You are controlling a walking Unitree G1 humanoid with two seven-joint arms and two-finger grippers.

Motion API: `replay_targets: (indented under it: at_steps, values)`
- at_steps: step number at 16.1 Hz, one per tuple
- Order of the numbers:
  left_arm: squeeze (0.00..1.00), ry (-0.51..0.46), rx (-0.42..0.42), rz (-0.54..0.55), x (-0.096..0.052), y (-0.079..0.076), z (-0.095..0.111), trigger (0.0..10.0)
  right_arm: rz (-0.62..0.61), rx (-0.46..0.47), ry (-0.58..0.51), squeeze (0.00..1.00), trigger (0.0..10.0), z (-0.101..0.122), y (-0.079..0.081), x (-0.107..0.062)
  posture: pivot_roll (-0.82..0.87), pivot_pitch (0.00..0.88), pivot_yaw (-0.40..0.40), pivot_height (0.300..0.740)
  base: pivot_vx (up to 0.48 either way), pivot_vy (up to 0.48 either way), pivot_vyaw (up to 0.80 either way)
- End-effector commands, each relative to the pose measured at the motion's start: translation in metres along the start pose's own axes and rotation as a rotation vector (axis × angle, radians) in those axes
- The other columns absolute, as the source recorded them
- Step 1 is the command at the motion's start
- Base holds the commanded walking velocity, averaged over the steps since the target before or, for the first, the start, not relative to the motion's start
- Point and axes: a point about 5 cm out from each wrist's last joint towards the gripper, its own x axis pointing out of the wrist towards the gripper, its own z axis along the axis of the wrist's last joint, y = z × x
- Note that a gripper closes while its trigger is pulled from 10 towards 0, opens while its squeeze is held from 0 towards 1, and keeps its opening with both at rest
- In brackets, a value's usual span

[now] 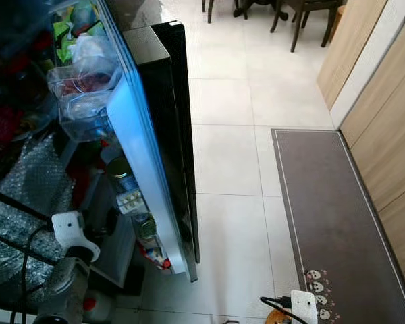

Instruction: Restocking fridge

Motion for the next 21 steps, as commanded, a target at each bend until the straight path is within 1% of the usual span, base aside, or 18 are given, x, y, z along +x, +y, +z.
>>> replay_targets:
  at_steps: [1, 3, 4, 5, 6, 7, 9, 11, 13, 15, 17, 20, 21]
  values:
    - [0.00, 0.008, 0.004, -0.005, -0.002, 0.001, 0.000, 10.0, -0.004, -0.005, 0.020, 0.00, 10.0, -0.006, -0.002, -0.001, -0.18, 0.131, 0.016, 0.740, 0.000, 0.000, 0.00]
    - [0.00, 0.019, -0.024, -0.038, -0.004, -0.004, 0.000, 10.0, -0.002, -0.006, 0.020, 0.00, 10.0, -0.005, -0.002, -0.001, -0.18, 0.131, 0.016, 0.740, 0.000, 0.000, 0.00]
    - [0.00, 0.015, -0.069, -0.068, -0.002, -0.008, 0.003, 10.0, -0.002, -0.007, 0.019, 0.00, 10.0, -0.005, -0.002, -0.001, -0.18, 0.133, 0.015, 0.740, 0.000, 0.000, 0.00]
    - [0.00, 0.015, -0.073, -0.070, -0.002, -0.009, 0.004, 10.0, -0.002, -0.007, 0.019, 0.00, 10.0, -0.005, -0.002, -0.001, -0.18, 0.133, 0.015, 0.740, 0.000, 0.000, 0.00]
    - [0.00, 0.017, -0.107, -0.086, 0.000, -0.011, 0.006, 10.0, -0.001, -0.008, 0.019, 0.00, 10.0, -0.005, -0.002, -0.001, -0.18, 0.134, 0.015, 0.740, 0.000, 0.000, 0.00]
    - [0.00, 0.021, -0.113, -0.097, 0.001, -0.012, 0.007, 10.0, -0.001, -0.009, 0.020, 0.00, 10.0, -0.005, -0.002, -0.001, -0.18, 0.134, 0.015, 0.740, 0.000, 0.000, 0.00]
    - [0.00, 0.060, -0.143, -0.171, 0.005, -0.021, 0.008, 10.0, -0.001, -0.007, 0.020, 0.00, 10.0, -0.006, -0.002, -0.001, -0.18, 0.135, 0.020, 0.740, 0.000, 0.000, 0.00]
    - [0.00, 0.091, -0.207, -0.212, 0.008, -0.026, 0.010, 10.0, 0.000, -0.006, 0.021, 0.00, 10.0, -0.006, -0.002, -0.001, -0.18, 0.137, 0.020, 0.740, 0.000, 0.000, 0.00]
    - [0.00, 0.129, -0.217, -0.266, 0.013, -0.033, 0.012, 10.0, 0.001, -0.006, 0.022, 0.00, 10.0, -0.006, -0.001, -0.001, -0.18, 0.139, 0.021, 0.740, 0.000, 0.000, 0.00]
    - [0.00, 0.181, -0.233, -0.328, 0.019, -0.045, 0.008, 10.0, 0.003, -0.004, 0.022, 0.00, 10.0, -0.007, 0.000, -0.001, -0.18, 0.140, 0.027, 0.740, 0.000, 0.000, 0.00]
    - [0.00, 0.225, -0.222, -0.370, 0.025, -0.058, 0.003, 10.0, 0.007, 0.000, 0.021, 0.00, 10.0, -0.007, 0.001, -0.001, -0.18, 0.139, 0.031, 0.740, 0.000, 0.000, 0.00]
    - [0.00, 0.265, -0.229, -0.427, 0.028, -0.075, -0.001, 10.0, 0.007, 0.012, 0.018, 0.00, 10.0, -0.007, 0.004, -0.001, -0.19, 0.136, 0.043, 0.740, 0.000, 0.000, 0.00]
    - [0.00, 0.270, -0.226, -0.434, 0.029, -0.076, -0.001, 10.0, 0.007, 0.012, 0.018, 0.00, 10.0, -0.007, 0.004, 0.000, -0.20, 0.133, 0.050, 0.740, 0.000, 0.000, 0.00]
